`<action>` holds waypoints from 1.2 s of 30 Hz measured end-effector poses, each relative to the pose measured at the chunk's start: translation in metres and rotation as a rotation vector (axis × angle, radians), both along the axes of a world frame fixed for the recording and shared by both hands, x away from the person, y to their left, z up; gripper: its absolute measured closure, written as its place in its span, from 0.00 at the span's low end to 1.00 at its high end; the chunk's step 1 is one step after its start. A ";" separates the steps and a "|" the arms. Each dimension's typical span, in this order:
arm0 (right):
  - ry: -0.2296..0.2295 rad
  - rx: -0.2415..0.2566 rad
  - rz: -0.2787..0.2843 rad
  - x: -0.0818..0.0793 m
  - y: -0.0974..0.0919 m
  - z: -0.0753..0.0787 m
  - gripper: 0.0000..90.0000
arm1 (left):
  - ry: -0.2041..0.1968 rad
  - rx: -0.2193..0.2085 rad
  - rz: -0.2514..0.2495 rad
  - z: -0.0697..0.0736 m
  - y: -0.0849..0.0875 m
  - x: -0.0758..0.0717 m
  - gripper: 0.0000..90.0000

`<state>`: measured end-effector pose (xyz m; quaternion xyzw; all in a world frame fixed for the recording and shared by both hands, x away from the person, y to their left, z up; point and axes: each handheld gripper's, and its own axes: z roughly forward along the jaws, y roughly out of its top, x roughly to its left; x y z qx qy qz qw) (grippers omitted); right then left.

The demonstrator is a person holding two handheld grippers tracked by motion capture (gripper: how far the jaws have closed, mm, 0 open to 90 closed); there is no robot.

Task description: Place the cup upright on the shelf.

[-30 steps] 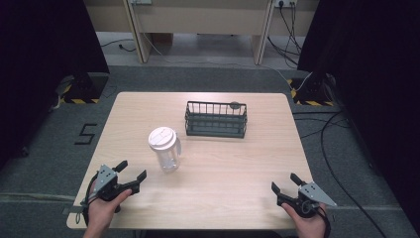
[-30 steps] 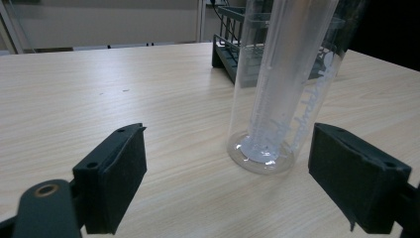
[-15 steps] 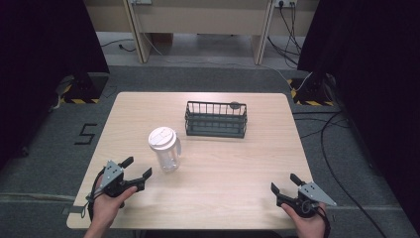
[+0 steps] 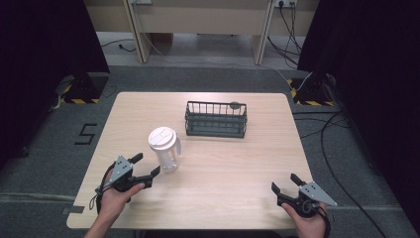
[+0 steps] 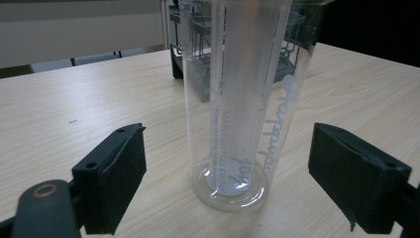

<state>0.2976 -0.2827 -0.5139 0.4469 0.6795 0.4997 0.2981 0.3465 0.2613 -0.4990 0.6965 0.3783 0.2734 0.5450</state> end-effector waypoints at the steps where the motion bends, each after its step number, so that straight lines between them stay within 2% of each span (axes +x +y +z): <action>1: 0.000 0.000 0.000 0.000 0.000 0.000 0.21 | 0.000 0.000 0.000 0.000 0.000 0.000 0.16; 5: 0.001 0.000 0.001 0.000 0.000 0.000 0.21 | -0.003 0.016 -0.018 0.000 -0.009 0.007 0.16; 9: -0.001 -0.007 0.003 0.000 0.000 0.000 0.21 | -0.005 0.017 -0.019 -0.001 -0.013 0.010 0.16; 16: 0.000 -0.011 0.005 0.001 0.001 0.000 0.21 | 0.003 0.043 -0.019 -0.006 -0.020 0.019 0.16; 27: 0.002 -0.015 0.007 0.001 0.001 0.000 0.20 | 0.008 0.035 -0.032 -0.009 -0.029 0.029 0.16; 30: 0.002 -0.016 0.007 0.001 0.001 0.000 0.20 | 0.019 0.015 -0.037 -0.010 -0.032 0.033 0.16; 36: 0.005 -0.015 0.009 0.001 0.001 0.000 0.20 | 0.008 0.022 -0.039 -0.010 -0.036 0.037 0.16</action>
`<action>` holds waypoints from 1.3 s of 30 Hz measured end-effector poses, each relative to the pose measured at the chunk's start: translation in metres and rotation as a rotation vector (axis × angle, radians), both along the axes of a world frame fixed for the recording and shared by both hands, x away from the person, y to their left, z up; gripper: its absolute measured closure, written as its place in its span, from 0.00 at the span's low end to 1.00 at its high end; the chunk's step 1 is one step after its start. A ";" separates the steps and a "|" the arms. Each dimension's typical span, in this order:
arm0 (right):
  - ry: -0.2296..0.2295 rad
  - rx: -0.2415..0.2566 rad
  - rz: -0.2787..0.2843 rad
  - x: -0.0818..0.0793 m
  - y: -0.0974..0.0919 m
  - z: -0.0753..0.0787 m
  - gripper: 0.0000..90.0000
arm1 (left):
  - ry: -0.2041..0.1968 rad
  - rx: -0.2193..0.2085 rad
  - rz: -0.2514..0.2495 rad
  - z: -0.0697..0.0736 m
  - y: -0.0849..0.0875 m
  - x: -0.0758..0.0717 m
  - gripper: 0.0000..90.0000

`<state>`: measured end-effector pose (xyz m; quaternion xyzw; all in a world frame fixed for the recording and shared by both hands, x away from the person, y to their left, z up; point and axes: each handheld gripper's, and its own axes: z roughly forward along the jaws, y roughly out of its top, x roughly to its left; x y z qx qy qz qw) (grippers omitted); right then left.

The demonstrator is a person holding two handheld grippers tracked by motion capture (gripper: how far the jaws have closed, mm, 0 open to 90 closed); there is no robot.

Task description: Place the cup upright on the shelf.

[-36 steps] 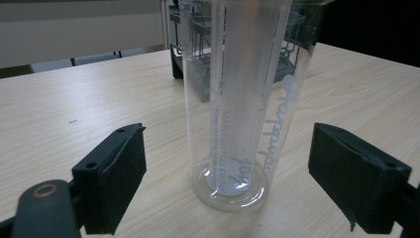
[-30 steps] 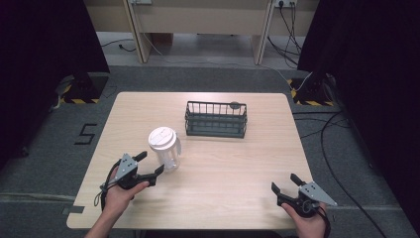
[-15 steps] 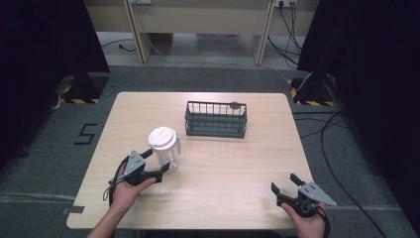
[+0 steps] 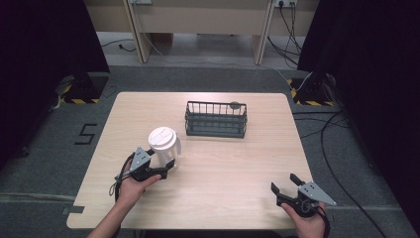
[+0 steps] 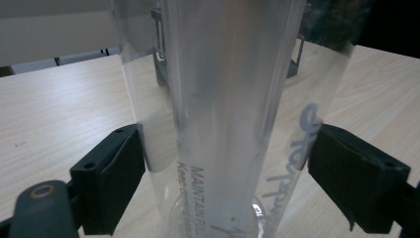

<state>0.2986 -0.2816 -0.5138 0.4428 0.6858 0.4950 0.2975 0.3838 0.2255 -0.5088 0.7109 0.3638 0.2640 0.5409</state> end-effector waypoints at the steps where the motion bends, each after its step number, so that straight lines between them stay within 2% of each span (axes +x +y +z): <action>1: 0.000 0.000 0.000 0.000 0.000 0.000 0.20 | 0.000 0.000 0.000 0.000 0.000 0.000 0.16; 4: 0.001 -0.004 0.000 0.000 0.000 0.000 0.21 | -0.007 0.003 0.004 -0.001 -0.001 0.002 0.16; 10: 0.002 -0.007 0.002 0.000 0.001 0.000 0.21 | -0.030 0.038 0.000 -0.002 -0.005 0.008 0.16; 16: 0.006 -0.006 0.003 0.001 0.000 0.000 0.21 | -0.027 0.016 0.008 -0.003 -0.006 0.008 0.19; 24: 0.011 -0.011 0.006 0.001 0.001 0.000 0.21 | -0.013 0.033 0.005 0.000 -0.008 0.006 0.19; 33: 0.014 -0.001 0.001 0.001 0.000 0.000 0.20 | -0.015 0.013 0.008 0.011 -0.010 0.006 0.20; 39: 0.015 -0.001 0.003 0.001 0.000 0.000 0.20 | -0.022 0.017 0.004 0.016 -0.012 0.007 0.20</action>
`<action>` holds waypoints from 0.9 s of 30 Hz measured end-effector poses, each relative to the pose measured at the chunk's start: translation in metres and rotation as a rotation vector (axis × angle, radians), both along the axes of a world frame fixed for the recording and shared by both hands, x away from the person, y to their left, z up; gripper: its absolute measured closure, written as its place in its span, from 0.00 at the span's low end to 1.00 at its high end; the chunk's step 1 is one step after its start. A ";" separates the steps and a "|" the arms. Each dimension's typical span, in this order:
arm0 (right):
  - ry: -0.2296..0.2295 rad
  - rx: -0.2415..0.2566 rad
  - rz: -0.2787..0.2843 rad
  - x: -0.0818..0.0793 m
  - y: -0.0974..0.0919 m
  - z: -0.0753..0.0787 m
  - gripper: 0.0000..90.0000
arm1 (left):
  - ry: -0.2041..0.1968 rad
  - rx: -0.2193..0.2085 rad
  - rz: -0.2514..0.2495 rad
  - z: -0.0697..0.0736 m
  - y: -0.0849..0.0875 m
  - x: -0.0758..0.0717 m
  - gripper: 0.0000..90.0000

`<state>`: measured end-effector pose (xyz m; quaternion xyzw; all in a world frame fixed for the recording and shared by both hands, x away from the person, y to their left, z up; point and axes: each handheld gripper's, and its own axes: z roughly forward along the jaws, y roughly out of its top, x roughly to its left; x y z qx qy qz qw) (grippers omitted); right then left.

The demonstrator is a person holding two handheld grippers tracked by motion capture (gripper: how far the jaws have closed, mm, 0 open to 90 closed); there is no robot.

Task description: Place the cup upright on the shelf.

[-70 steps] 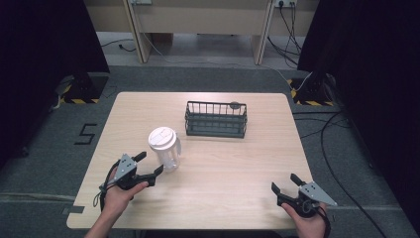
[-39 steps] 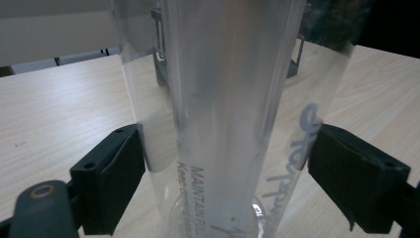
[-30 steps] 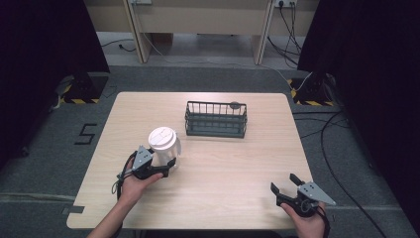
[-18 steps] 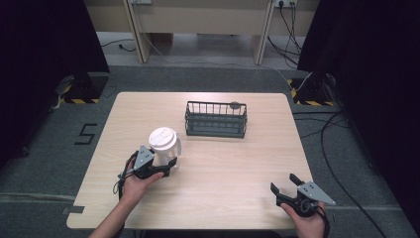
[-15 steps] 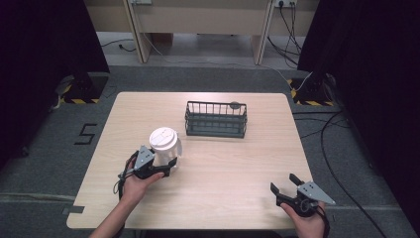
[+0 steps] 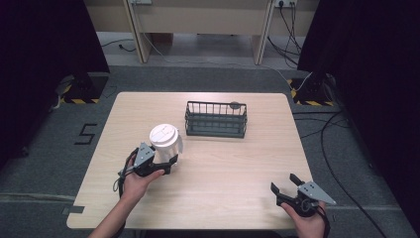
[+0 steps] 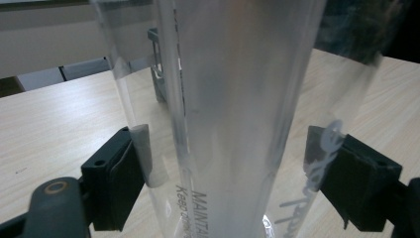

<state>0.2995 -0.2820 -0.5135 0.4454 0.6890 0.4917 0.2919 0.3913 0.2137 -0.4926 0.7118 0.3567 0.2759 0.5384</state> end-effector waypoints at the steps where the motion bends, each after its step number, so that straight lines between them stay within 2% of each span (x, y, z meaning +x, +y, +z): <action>1: -0.004 -0.002 -0.003 -0.001 0.000 0.000 0.20 | -0.005 -0.002 -0.001 0.003 -0.001 0.000 0.20; 27: -0.002 -0.001 -0.003 -0.001 0.000 0.000 0.21 | -0.036 0.007 -0.024 0.025 -0.015 0.013 0.20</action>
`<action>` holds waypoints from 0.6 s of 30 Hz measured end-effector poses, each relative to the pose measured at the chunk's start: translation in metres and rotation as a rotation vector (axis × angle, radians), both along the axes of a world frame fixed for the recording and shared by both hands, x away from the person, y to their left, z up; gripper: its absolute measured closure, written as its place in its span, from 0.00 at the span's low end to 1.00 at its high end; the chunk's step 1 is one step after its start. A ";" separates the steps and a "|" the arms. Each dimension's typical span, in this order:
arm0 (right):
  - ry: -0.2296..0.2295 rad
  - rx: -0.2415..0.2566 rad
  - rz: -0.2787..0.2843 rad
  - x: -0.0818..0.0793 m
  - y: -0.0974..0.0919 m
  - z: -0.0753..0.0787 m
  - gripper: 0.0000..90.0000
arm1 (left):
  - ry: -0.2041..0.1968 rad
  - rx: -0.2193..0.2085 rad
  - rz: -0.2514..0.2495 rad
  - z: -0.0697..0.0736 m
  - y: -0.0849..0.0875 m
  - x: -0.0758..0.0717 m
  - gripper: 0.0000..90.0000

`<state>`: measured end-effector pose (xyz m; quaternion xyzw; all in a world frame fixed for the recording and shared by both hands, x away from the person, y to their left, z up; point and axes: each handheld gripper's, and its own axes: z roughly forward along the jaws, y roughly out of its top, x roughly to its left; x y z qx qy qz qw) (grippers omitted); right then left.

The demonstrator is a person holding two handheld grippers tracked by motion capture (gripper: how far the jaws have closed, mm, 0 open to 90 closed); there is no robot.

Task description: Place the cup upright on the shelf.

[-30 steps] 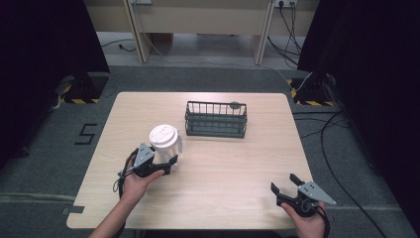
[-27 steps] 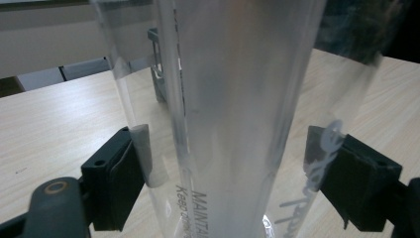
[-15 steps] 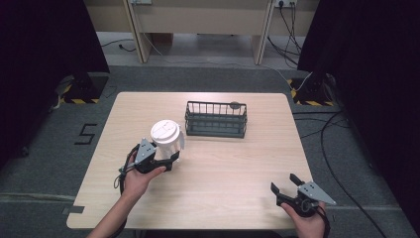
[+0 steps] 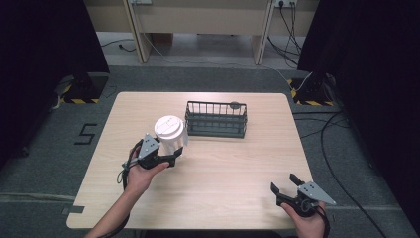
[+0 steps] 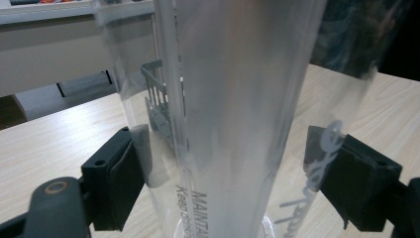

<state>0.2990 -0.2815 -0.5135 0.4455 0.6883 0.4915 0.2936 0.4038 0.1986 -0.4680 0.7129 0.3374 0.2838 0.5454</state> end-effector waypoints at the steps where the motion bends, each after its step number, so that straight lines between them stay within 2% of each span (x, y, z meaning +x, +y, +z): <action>1: 0.000 0.000 0.000 0.000 0.000 0.000 0.21 | -0.001 0.001 -0.002 0.000 0.000 0.001 0.20; 18: 0.005 -0.001 0.002 0.000 0.000 0.000 0.21 | -0.014 -0.005 -0.016 0.008 -0.011 0.009 0.20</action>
